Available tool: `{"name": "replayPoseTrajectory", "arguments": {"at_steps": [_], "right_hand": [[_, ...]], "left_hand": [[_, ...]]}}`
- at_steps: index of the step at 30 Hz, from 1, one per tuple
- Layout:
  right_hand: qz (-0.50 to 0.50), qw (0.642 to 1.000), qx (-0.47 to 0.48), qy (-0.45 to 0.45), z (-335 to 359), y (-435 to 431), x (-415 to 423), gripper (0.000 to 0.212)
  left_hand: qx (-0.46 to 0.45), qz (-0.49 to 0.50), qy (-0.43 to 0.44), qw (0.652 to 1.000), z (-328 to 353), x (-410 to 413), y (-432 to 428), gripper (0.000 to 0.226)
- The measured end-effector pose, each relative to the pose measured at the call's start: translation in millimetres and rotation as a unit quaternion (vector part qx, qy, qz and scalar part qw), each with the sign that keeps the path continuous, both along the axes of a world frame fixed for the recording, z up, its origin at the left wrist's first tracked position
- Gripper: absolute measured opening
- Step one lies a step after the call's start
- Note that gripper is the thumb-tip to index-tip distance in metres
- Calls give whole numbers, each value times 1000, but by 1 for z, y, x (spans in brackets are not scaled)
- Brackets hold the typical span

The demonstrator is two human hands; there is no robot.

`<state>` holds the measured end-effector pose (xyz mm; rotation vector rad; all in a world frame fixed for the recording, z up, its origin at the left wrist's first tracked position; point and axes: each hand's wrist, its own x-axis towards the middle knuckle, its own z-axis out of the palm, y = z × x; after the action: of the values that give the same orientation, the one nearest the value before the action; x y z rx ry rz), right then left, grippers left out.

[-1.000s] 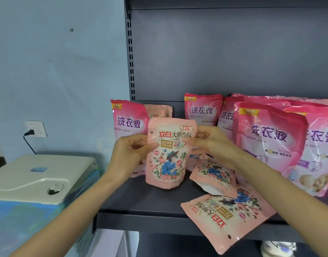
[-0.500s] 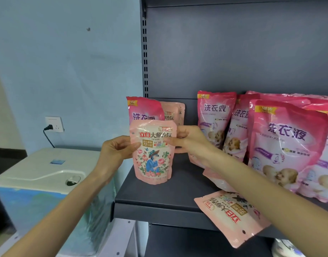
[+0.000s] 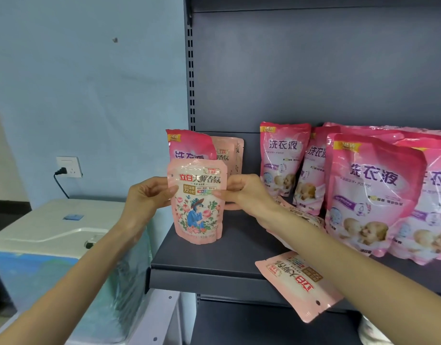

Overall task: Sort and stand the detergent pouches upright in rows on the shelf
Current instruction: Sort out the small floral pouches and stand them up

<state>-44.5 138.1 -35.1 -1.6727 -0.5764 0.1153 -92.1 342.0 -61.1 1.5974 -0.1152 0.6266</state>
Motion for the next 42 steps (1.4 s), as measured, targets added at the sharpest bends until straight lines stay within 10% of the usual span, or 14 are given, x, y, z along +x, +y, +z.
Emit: {"name": "replayPoseTrajectory", "arguments": {"at_steps": [18,27,33,42], "right_hand": [[-35,982,-138,-124,-5,-15,1,16],[-136,793,-502,-316,-6,-52,-19,63],[-148,771,-556,-272,-9,-68,-36,80],[-216,751,-562,-271,-12,-102,-57,62]], "left_hand": [[125,79,31,988,6,-16,-9,36],[513,219,75,827,1,-44,-11,76],[625,275,19,730,-2,-56,-24,69],[653,251,-15,715,-2,-60,-56,59]]}}
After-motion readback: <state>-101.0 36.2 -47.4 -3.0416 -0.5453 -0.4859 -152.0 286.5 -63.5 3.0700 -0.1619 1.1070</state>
